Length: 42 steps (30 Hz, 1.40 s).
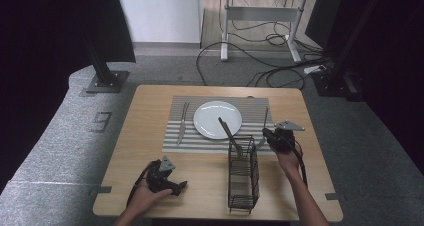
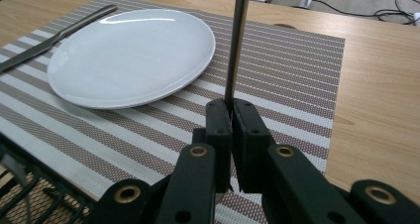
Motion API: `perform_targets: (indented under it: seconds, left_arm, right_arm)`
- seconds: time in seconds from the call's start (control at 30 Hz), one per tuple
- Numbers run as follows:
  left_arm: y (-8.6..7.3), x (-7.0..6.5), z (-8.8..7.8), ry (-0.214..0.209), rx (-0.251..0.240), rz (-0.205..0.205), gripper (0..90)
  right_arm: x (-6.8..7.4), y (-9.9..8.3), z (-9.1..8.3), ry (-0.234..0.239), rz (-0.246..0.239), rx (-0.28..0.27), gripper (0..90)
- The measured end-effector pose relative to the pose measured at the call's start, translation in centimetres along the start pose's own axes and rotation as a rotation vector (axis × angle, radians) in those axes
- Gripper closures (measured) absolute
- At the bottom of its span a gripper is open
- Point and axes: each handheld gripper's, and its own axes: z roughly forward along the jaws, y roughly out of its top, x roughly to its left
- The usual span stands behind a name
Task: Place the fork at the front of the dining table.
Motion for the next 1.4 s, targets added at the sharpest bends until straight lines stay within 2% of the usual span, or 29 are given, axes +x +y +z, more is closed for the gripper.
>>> perform_targets:
  seconds: [0.17, 0.33, 0.53, 0.7, 1.03, 1.17, 1.4]
  left_arm:
    - [0.0, 0.0, 0.0, 0.0, 0.0, 0.0, 0.0]
    - [0.0, 0.0, 0.0, 0.0, 0.0, 0.0, 0.0]
    - [0.0, 0.0, 0.0, 0.0, 0.0, 0.0, 0.0]
    - [0.0, 0.0, 0.0, 0.0, 0.0, 0.0, 0.0]
    - [0.0, 0.0, 0.0, -0.001, 0.0, 0.0, 0.0]
    - [0.0, 0.0, 0.0, 0.0, 0.0, 0.0, 0.0]
    - [0.0, 0.0, 0.0, -0.001, 0.0, 0.0, 0.0]
  right_arm:
    - [-0.1, -0.2, 0.4, -0.025, -0.006, -0.001, 86.5]
    - [0.0, -0.2, 0.4, -0.029, -0.016, -0.007, 86.7]
    - [0.0, 0.2, 0.2, 0.011, -0.013, -0.033, 86.7]
    - [0.2, 0.3, 0.3, 0.045, -0.027, -0.029, 86.7]
    - [0.6, 0.2, 1.0, 0.116, -0.022, -0.025, 86.6]
    - [0.4, 0.1, 1.3, 0.136, -0.01, -0.019, 86.6]
    - [0.0, -0.1, 1.8, 0.143, 0.01, -0.012, 86.5]
